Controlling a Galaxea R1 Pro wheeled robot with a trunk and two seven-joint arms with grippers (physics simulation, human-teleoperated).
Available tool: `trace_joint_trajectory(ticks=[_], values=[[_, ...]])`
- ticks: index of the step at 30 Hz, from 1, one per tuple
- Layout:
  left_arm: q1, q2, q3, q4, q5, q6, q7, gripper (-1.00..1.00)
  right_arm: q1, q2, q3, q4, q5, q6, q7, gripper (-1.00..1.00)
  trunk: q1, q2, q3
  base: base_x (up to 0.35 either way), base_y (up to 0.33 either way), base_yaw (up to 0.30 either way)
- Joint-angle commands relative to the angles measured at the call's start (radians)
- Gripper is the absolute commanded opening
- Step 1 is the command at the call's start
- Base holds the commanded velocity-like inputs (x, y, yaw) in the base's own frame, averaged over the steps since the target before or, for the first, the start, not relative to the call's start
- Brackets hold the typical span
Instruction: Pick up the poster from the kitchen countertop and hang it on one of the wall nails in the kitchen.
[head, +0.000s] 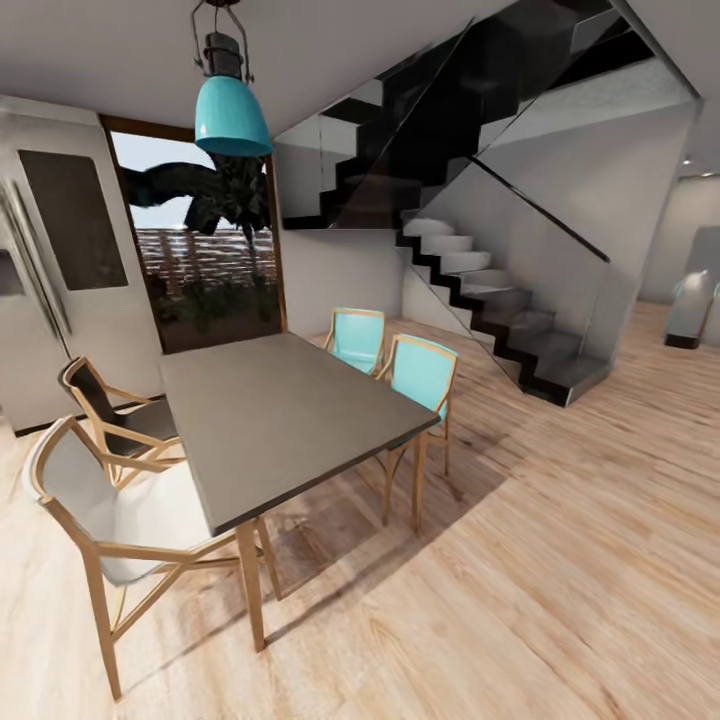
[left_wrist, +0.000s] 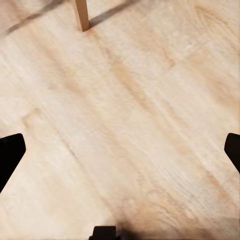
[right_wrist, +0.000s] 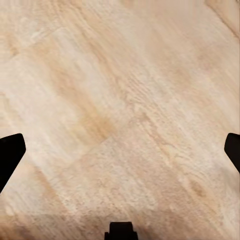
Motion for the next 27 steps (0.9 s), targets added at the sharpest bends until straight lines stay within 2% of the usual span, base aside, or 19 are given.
trace_joint_trajectory(ticks=[1, 8, 27], values=[[0.000, 0.000, 0.000, -0.001, -0.001, 0.000, 0.000, 1.00, 0.000, 0.000, 0.000, 0.000, 0.001, -0.003, 0.000, 1.00, 0.000, 0.000, -0.001, -0.091, -0.090, 0.185], [0.000, -0.001, 0.000, -0.001, -0.001, 0.000, 0.000, 1.00, 0.001, 0.000, 0.001, 0.001, 0.003, -0.003, 0.002, 1.00, 0.000, 0.000, -0.001, -0.165, -0.170, 0.107], [0.000, 0.000, 0.000, -0.001, -0.001, 0.001, 0.000, 1.00, 0.001, 0.007, 0.003, 0.005, 0.004, -0.005, 0.001, 1.00, 0.000, 0.000, -0.001, -0.018, -0.022, 0.280]])
